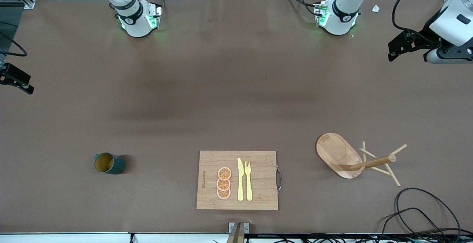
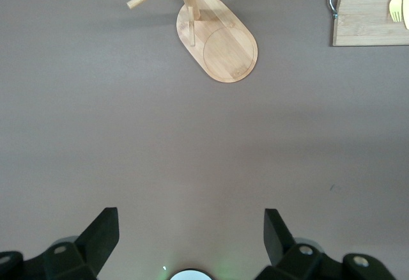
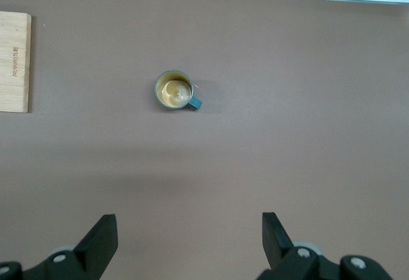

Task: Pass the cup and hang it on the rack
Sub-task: 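Reach the right gripper toward the teal mug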

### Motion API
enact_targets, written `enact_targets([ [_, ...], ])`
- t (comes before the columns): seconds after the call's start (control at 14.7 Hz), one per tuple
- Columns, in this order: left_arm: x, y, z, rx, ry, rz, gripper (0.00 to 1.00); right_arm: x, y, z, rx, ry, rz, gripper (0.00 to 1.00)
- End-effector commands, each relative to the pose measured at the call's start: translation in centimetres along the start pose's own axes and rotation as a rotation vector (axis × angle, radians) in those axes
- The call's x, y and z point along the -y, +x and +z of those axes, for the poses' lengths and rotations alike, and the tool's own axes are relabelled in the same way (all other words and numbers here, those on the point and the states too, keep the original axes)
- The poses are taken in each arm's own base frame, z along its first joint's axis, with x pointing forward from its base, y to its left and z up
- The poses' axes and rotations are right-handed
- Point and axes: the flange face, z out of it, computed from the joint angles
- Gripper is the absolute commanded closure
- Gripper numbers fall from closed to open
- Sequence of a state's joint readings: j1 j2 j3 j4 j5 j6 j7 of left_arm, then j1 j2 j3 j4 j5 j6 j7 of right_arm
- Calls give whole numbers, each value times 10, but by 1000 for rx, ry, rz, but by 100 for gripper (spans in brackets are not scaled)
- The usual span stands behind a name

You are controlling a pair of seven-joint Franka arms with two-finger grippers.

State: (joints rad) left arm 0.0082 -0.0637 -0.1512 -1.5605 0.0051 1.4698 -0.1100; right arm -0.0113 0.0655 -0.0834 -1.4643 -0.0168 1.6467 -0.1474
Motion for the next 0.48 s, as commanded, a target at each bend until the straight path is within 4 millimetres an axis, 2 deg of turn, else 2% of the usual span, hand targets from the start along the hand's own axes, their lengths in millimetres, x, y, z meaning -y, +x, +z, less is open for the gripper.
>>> enact_targets([
  [0.0,1,2,-2,-4,15,1,0,-4,-3,1,3,4,7,0],
  [0.41,1,9,4,7,13,4,0,-2,-2,3,11,2,0,0],
])
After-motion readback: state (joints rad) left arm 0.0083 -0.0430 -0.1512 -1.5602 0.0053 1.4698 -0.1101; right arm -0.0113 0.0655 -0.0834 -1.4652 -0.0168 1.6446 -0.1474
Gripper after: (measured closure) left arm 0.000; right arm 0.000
